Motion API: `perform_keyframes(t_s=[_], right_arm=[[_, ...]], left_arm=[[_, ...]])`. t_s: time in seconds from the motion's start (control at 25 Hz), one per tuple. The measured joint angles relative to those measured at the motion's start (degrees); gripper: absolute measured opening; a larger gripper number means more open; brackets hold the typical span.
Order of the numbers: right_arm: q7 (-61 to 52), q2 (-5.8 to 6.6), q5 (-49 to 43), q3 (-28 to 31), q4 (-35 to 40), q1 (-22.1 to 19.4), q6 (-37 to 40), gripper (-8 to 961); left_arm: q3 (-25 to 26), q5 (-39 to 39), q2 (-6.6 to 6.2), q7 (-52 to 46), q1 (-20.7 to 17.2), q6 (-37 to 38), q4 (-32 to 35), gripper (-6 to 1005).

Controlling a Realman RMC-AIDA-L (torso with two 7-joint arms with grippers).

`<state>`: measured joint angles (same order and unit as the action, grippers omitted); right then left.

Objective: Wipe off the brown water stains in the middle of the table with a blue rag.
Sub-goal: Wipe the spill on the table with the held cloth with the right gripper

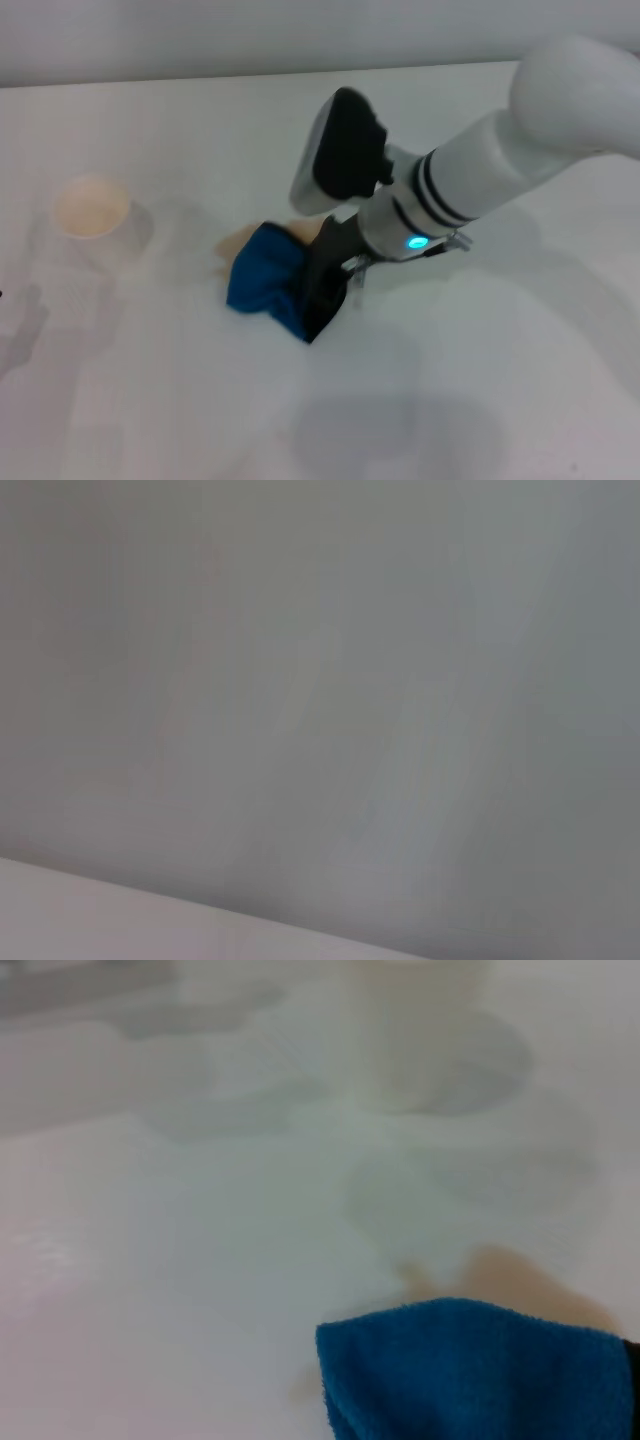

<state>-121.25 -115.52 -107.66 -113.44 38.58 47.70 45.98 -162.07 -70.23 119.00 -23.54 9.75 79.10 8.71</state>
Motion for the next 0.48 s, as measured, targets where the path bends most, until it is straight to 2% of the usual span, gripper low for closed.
perform_keyframes(t_s=[0.24,0.48], right_arm=[[0.03,0.05,-5.15,8.40,-2.48,-0.61,-1.15,61],[0.05,0.17,-6.39,13.29,-4.22,-0.66,-3.01,61]], left_arm=[[0.00,-0.02,0.00,-0.02,0.00,0.00,-0.09,892],[0.00,0.05,0.00,-0.02,0.14,0.01,-0.10,891]])
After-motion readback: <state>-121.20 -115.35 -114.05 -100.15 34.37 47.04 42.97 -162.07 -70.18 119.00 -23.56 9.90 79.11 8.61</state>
